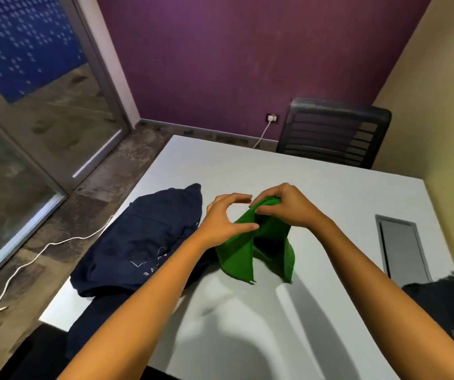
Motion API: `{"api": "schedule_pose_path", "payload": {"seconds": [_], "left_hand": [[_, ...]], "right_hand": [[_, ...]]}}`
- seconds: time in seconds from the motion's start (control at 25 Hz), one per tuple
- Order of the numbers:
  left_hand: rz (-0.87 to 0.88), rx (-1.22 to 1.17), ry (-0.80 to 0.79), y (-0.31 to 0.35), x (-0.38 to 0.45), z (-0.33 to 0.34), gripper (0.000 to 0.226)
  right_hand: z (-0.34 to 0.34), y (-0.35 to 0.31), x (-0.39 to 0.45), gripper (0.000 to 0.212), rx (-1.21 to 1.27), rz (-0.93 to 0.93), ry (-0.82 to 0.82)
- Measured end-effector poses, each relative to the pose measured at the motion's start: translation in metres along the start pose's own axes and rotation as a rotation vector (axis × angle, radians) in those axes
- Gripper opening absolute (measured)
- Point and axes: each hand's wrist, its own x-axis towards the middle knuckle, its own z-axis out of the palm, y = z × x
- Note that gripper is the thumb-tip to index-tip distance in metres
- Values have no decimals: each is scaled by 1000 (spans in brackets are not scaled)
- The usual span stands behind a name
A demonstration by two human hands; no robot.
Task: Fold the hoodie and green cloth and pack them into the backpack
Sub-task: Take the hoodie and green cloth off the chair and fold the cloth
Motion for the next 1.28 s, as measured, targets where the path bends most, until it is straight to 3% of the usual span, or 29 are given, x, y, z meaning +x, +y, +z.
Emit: {"api": "schedule_pose_path", "payload": {"seconds": [0.12, 0.28, 0.6, 0.76, 0.96, 1.08, 1.28], "left_hand": [[55, -28, 7, 21, 11, 22, 41], [56, -56, -26, 42, 25, 45, 18], [-67, 28, 50, 15, 48, 49, 33], [-15, 33, 77, -2, 60, 31, 26], [-13, 202, 9, -20, 90, 10, 14], [-18, 313, -56, -17, 114, 6, 17], [49, 341, 100, 4, 153, 4, 19]], "right_hand": [[-13, 3, -19, 6, -83, 65, 88], [-17, 7, -35, 27, -205, 64, 230], [-53, 39, -58, 34, -116, 146, 279], [-75, 57, -66, 33, -50, 177, 335], [-99, 78, -68, 25, 0, 176, 361], [-118, 97, -66, 20, -32, 182, 406], [-158, 117, -61, 14, -156, 122, 567]]}}
